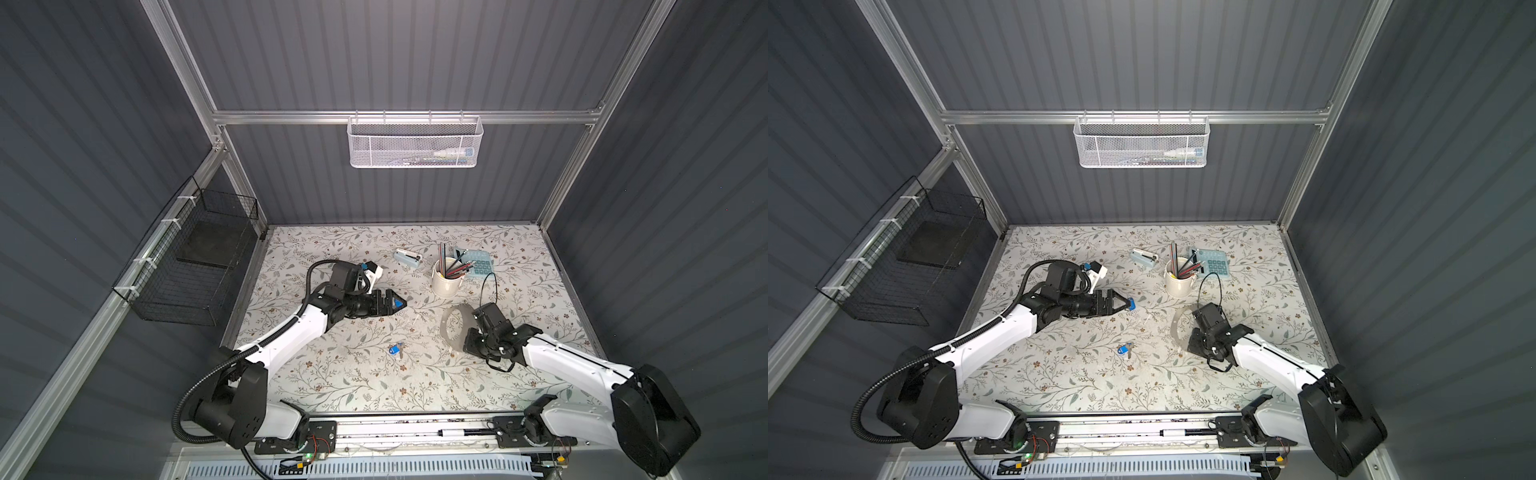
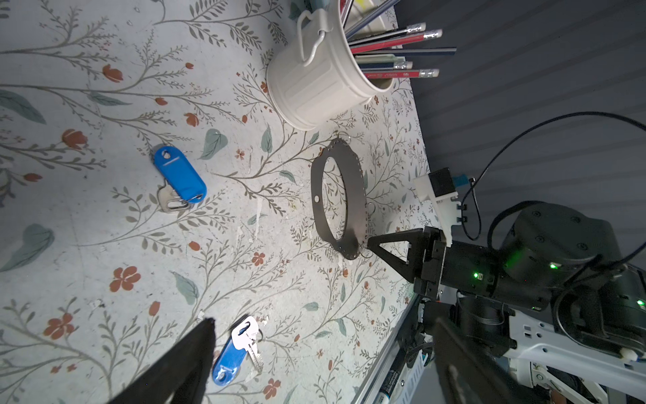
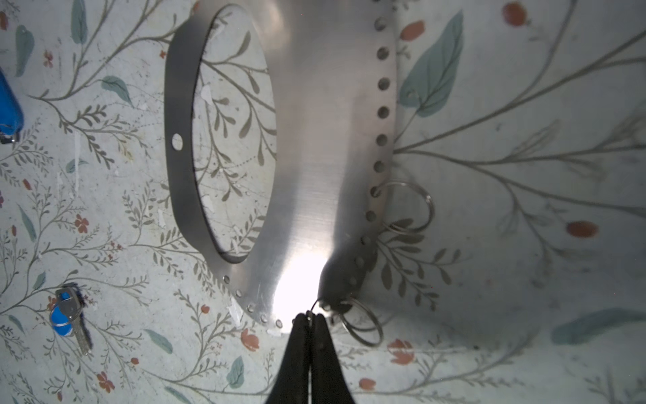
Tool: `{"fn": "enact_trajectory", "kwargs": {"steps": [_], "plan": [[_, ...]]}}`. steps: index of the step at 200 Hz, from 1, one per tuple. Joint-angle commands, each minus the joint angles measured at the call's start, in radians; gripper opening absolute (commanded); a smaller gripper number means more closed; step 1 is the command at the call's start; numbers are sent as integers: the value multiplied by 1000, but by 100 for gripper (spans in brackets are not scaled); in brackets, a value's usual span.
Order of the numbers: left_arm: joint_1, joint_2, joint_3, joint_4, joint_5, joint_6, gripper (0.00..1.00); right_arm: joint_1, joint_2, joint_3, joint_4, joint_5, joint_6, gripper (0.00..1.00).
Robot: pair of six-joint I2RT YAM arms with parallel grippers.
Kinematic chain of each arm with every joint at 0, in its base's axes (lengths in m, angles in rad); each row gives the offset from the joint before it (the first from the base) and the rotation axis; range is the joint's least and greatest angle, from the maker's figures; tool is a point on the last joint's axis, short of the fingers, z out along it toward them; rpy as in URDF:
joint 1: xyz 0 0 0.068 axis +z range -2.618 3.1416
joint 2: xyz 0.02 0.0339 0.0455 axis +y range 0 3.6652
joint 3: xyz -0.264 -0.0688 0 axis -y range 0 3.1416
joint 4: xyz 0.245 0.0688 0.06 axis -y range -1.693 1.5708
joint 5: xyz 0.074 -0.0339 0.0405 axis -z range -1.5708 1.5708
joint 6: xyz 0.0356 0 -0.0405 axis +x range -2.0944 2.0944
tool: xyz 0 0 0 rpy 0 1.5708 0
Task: Put the keys on the keyring
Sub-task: 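Grasp the silver hoop rim with the right gripper and lift it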
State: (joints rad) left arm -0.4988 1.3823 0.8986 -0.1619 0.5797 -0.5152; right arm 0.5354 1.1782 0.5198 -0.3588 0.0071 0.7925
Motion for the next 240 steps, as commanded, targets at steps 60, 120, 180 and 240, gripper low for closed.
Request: {"fn": "enact_trajectory", "kwargs": {"steps": [60,120,180,240], "plan": [[-6,-207,-99,131,-113,60,97,57,-373,-121,211,46,-295,0],[-6,-229,-50,83,-136,79,88,62,-459,-153,450,-10,-574,0],[-6,-165,-21,108,-22,70,70,59,-359,-153,787,-154,-664,0],[-6,-132,-34,311,131,20,58,9,-197,-111,1078,-433,-534,0]]}}
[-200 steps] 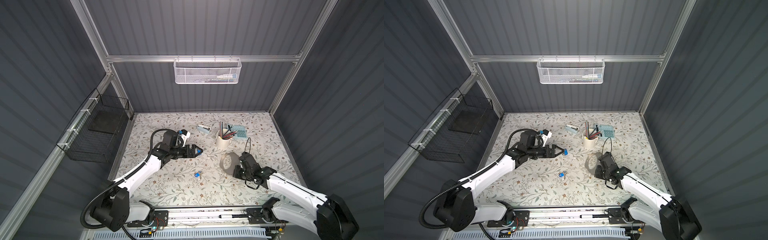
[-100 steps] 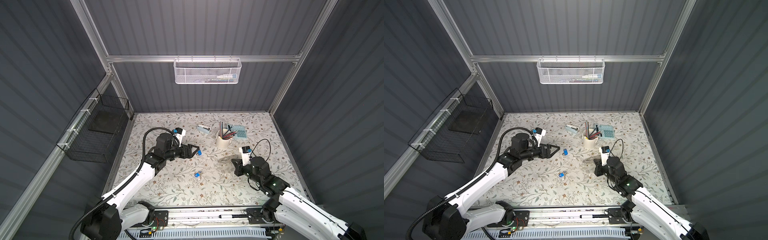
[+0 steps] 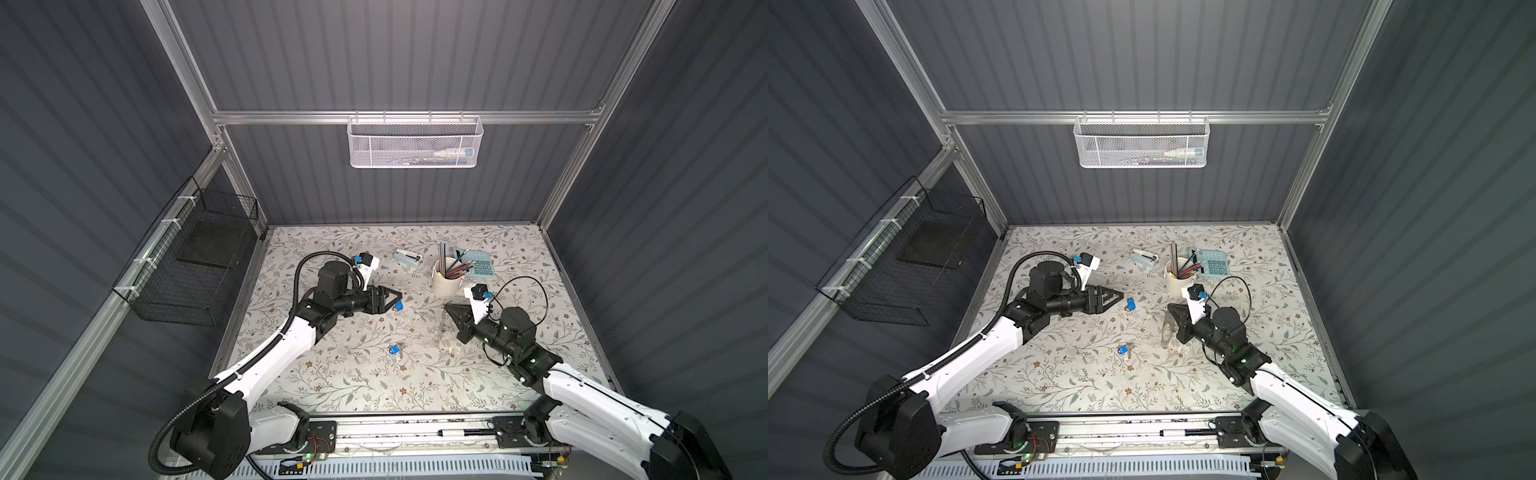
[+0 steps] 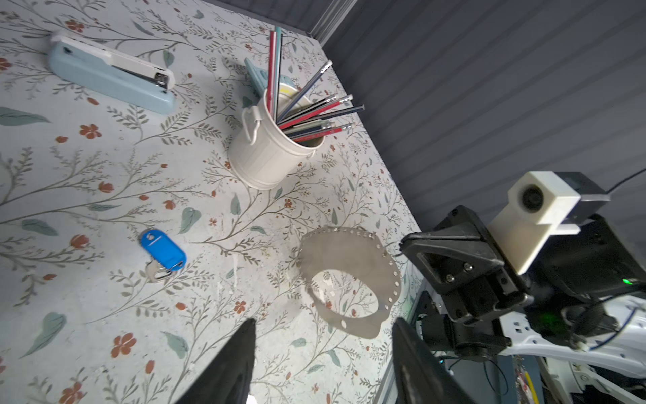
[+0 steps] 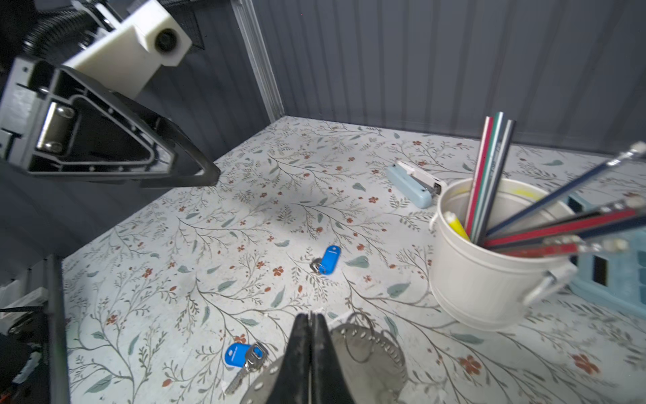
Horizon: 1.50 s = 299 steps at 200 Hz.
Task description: Put the keys on the keyring
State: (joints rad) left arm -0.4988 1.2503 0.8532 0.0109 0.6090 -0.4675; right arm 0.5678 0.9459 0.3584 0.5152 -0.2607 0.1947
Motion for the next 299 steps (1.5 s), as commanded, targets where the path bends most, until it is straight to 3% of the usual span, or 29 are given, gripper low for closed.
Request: {"fn": "enact_trajectory", "kwargs": {"steps": [1,57,96,198,299], "plan": [[-5,0,10,143,102,-28,57,-25,37,51,208,-169,66,0],[-21,27,-72,409,139,-84,44,-105,121,70,355,-327,171,0],[-52,68,-81,544,157,-85,43,-137,133,85,407,-396,235,0],[-104,174,-16,706,290,-138,34,-138,113,101,415,-452,278,0],[-153,223,24,715,314,-139,26,-137,117,96,457,-485,315,0]]}}
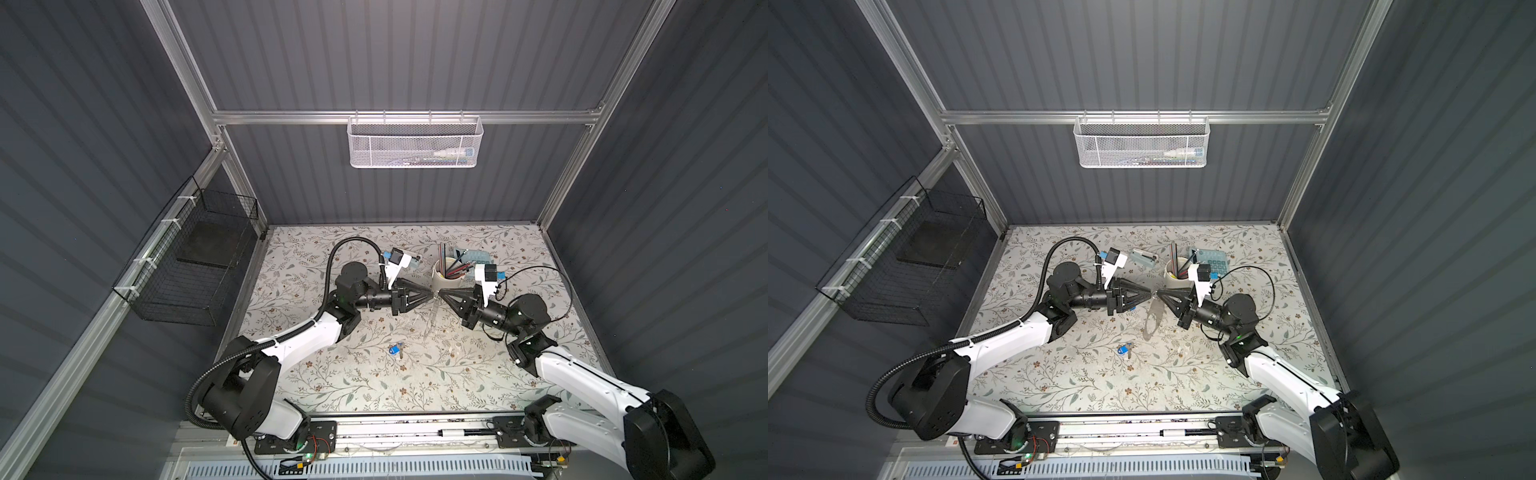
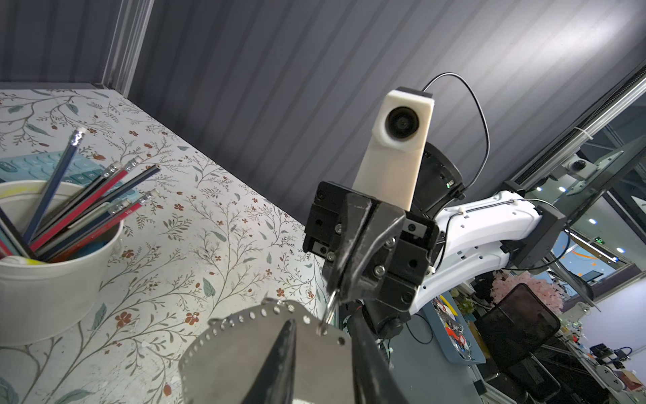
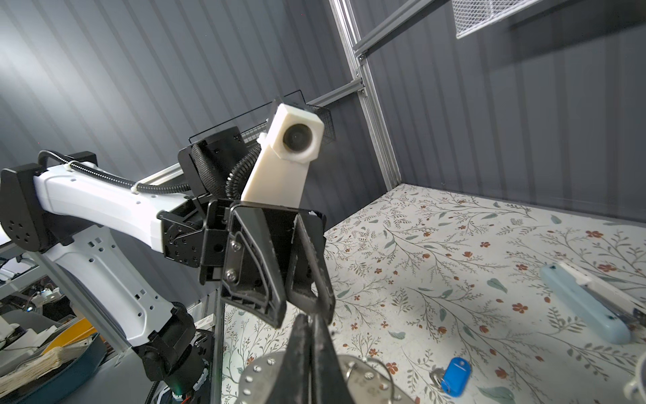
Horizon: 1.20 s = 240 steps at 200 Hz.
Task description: Put the keys on the keyring
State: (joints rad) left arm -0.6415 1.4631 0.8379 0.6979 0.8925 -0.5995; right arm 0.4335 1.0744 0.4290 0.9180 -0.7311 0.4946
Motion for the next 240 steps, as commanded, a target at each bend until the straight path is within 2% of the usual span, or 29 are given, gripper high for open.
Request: {"fn": "enact_trajectory", "kwargs": {"steps": [1,46,141,178,193,204,218,240], "plan": [[-11,10,39,28,31,-7,26,-3,-11,26,55,-14,15,0],[-24,12,37,20,44,-2,20,-3,-21,22,53,-11,21,0],[-46,8,53,-7,23,9,0,-3,-42,12,49,-12,30,0],[-46,-33,72,-127,-31,83,0,-3,-65,1,31,-6,22,0],[-47,-54,100,-249,-64,156,0,-3,-79,-2,11,-4,12,0],[-45,-70,129,-377,-92,238,0,-4,-94,-11,7,11,9,10],[-47,-90,141,-458,-115,307,0,-11,-112,-28,12,36,11,22],[-47,-108,182,-598,-122,415,0,-41,-130,-42,8,44,24,32]]}}
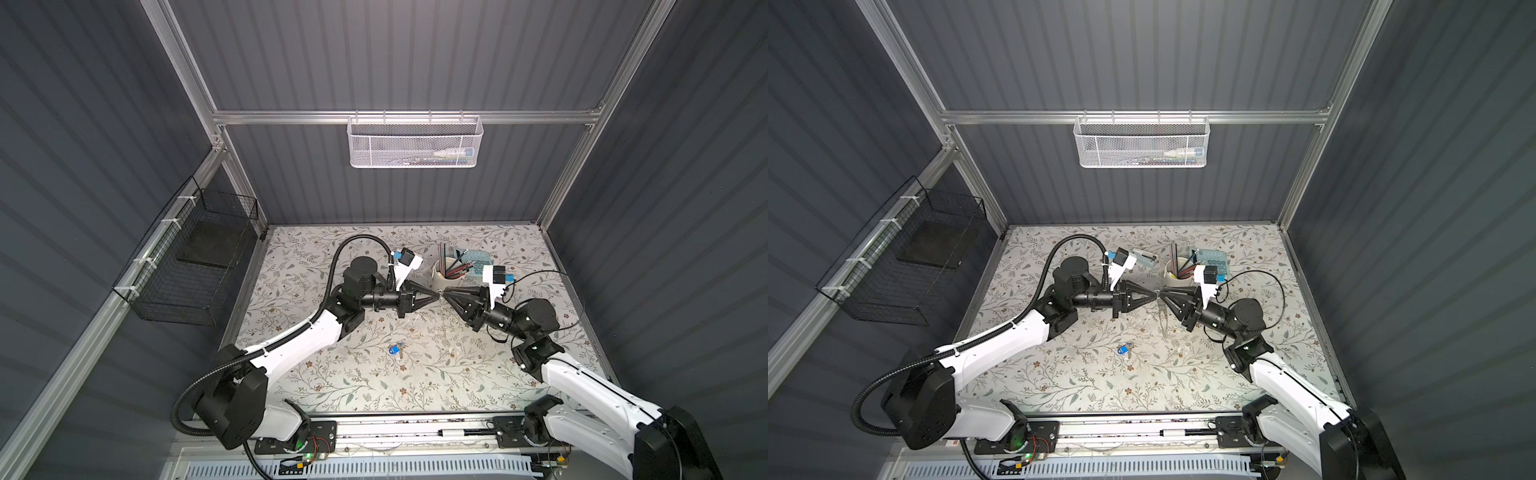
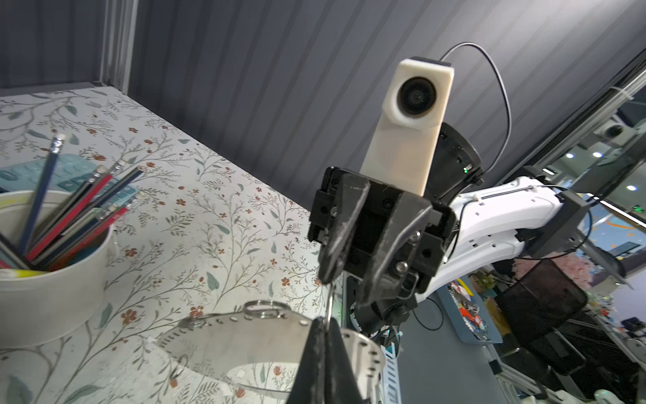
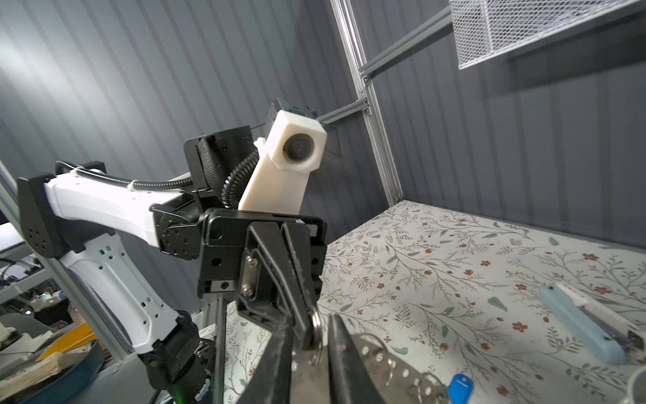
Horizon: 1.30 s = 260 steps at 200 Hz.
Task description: Put the keys on the keyring
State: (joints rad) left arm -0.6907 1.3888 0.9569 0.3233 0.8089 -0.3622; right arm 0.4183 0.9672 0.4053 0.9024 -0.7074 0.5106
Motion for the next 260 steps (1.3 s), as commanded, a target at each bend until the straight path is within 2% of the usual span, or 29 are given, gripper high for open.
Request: {"fn": "enact_trajectory", "kwargs": {"steps": [1,35,76,120,155,183,260], "plan": [[2,-34,65,-231,-39,183,0,-27,-24,-19,24,20,9,32],[2,-42,145,-441,-45,355,0,-68,-61,-42,15,30,17,53],[0,-10,292,-705,-69,552,0,-69,-82,-29,-77,-13,-40,59],[-7,76,497,-967,-102,720,0,-31,-50,-31,-27,-80,-66,57],[-10,135,618,-1093,-150,801,0,-12,-33,-42,24,-99,-75,57],[-21,166,677,-1154,-162,831,0,-11,-22,-42,35,-96,-81,55],[-71,200,756,-1231,-191,867,0,-8,22,-4,26,-110,-66,38]]}}
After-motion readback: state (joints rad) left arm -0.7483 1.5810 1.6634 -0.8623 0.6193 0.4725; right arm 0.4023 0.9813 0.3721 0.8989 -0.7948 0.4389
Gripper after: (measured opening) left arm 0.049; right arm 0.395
